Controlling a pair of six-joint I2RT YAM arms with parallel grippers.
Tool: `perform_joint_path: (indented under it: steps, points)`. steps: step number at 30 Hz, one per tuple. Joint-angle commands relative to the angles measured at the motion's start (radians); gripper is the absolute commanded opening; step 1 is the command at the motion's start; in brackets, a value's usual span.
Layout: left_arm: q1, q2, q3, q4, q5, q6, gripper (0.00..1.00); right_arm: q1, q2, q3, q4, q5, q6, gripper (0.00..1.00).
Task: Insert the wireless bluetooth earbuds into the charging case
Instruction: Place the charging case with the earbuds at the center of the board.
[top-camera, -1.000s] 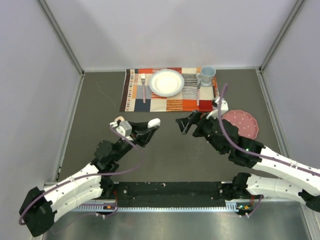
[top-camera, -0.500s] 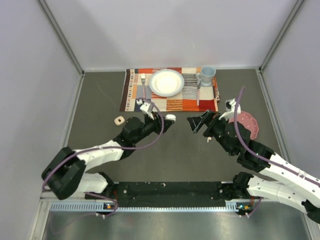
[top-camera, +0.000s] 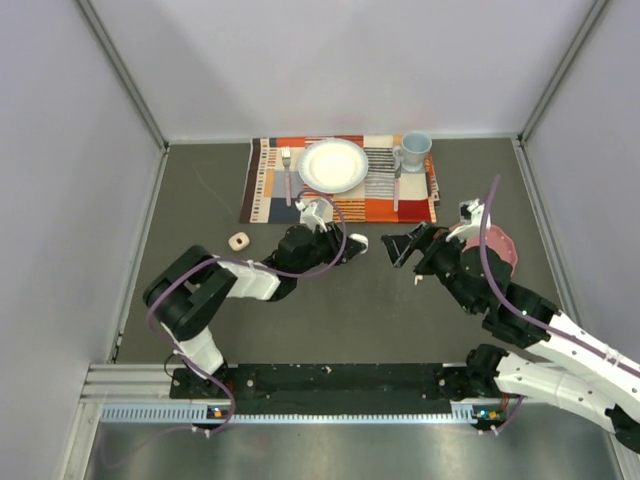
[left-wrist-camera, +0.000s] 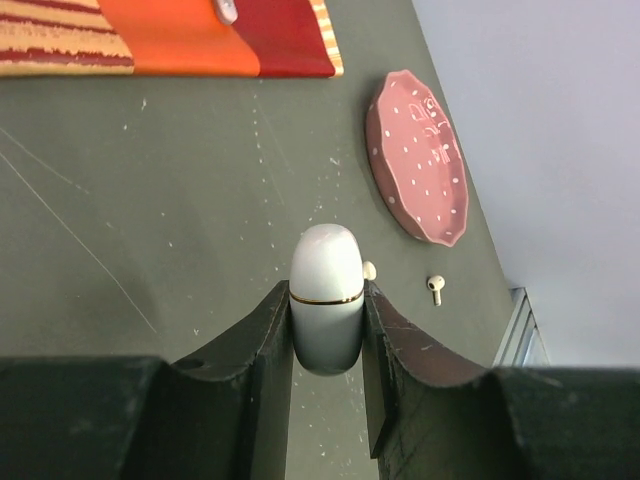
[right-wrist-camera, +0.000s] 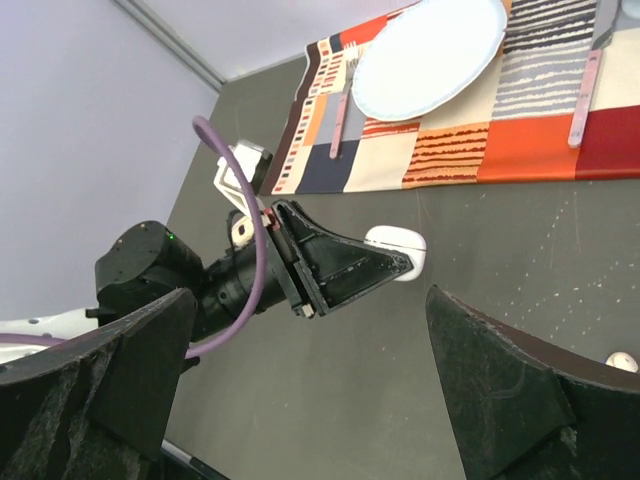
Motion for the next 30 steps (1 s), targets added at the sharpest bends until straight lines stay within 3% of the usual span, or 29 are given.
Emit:
perform_joint_path:
  steps: [1, 11, 25, 29, 30]
  points:
    - [0.006, 0.029, 0.064, 0.012, -0.038, -0.075, 0.00, -0.017, -0.015, 0.031, -0.008, 0.033, -0.034, 0.98]
    - [0.019, 0.126, 0.063, -0.023, -0.092, -0.206, 0.04, -0.031, 0.003, 0.036, -0.009, 0.036, -0.031, 0.99]
    - [0.030, 0.156, 0.077, -0.126, -0.098, -0.252, 0.11, -0.031, 0.015, 0.034, -0.009, 0.033, -0.021, 0.99]
    - [0.032, 0.156, 0.078, -0.140, -0.106, -0.256, 0.16, -0.032, 0.017, 0.033, -0.009, 0.038, -0.023, 0.99]
    - [0.032, 0.156, 0.078, -0.144, -0.106, -0.252, 0.22, -0.032, 0.017, 0.033, -0.009, 0.038, -0.021, 0.99]
